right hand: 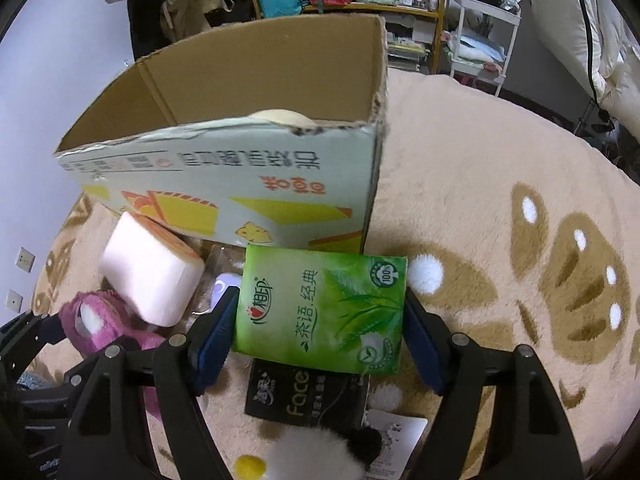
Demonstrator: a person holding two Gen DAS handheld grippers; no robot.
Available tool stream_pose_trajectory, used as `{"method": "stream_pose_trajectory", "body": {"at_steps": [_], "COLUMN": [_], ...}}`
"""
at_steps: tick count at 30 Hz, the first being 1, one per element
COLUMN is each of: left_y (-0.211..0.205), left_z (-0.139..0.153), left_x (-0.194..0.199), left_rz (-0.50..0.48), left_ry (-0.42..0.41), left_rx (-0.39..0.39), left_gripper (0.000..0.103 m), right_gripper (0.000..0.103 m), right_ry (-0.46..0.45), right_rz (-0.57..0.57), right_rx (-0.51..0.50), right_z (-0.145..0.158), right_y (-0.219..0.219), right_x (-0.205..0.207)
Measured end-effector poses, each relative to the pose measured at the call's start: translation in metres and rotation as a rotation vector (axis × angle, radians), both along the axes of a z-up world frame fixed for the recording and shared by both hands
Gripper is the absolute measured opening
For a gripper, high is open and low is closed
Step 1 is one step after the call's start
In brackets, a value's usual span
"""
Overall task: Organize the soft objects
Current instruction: 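Grasp and lift the pink bear with the left tool while the right tool lifts the green tissue pack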
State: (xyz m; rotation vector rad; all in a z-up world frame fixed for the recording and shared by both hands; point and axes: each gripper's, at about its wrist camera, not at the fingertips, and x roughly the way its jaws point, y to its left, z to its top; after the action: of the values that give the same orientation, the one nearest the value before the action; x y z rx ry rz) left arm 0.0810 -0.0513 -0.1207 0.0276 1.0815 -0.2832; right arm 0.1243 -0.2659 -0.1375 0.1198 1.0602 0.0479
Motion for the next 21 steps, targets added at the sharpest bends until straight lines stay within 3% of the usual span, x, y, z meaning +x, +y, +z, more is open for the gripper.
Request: {"method": "stream_pose_trajectory", "body": {"at_steps": [21], "left_y": [0.029], "left_z": [0.081], "left_x": [-0.039], "left_rz": [0.187], "left_ry": [-0.474], "left_rx": [0.109], "left_gripper": [0.063], "right_gripper": [0.081], "right_ry": [-0.362], "right_rz": [0.021], "right_rx": [-0.015], "right_z": [0.085], "right_y": [0.01], "right_x": [-0.047]}}
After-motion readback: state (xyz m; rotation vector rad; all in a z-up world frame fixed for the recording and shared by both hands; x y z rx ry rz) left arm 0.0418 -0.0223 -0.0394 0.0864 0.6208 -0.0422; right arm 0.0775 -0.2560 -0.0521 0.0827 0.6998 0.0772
